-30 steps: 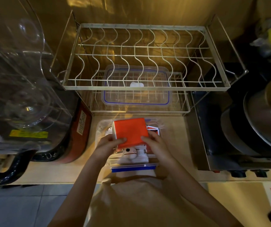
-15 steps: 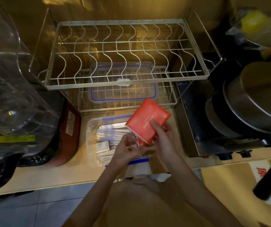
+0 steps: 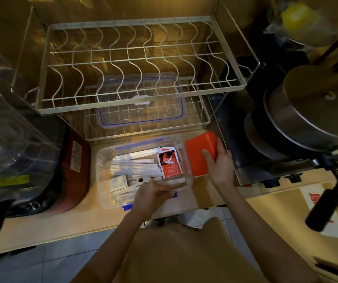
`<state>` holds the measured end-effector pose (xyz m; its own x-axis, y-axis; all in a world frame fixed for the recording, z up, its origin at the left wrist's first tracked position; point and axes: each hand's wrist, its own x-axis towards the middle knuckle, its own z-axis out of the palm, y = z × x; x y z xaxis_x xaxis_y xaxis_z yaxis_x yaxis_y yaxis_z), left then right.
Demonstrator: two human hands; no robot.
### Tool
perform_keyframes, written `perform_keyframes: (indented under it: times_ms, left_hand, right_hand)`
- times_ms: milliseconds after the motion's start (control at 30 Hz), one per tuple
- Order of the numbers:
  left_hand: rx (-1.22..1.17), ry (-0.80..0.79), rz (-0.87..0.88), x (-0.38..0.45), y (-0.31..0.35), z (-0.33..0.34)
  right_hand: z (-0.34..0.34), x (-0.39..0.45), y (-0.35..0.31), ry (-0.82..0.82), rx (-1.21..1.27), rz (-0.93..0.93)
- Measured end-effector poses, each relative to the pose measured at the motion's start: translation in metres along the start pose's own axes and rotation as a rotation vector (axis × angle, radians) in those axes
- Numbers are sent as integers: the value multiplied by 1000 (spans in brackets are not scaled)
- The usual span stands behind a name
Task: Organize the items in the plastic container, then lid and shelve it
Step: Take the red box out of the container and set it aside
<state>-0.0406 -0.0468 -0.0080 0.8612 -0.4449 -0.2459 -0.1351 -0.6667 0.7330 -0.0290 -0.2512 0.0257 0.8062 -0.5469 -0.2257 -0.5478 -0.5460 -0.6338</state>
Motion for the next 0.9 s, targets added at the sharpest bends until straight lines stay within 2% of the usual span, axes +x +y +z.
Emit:
perform_keyframes:
  times_ms: [67,167,267,767,900]
  left_hand:
    - [-23,-6,11,1,-7,-3]
    - [-52,-58,29,5,-13,-10]
    - [-93,-95,11,7,-14,-12]
    - [-134,-165,-76,10,-20,-15]
    - [-151,-145,-42,6,-18,-16]
  right_hand:
    - [9,9,4,-74,64,75]
    - [14,21,7,-194,296,236]
    - [17,25,13,-283,415,304]
    - [22,38,13,-240,100,242]
    - [24,35,-3,-150,16,97]
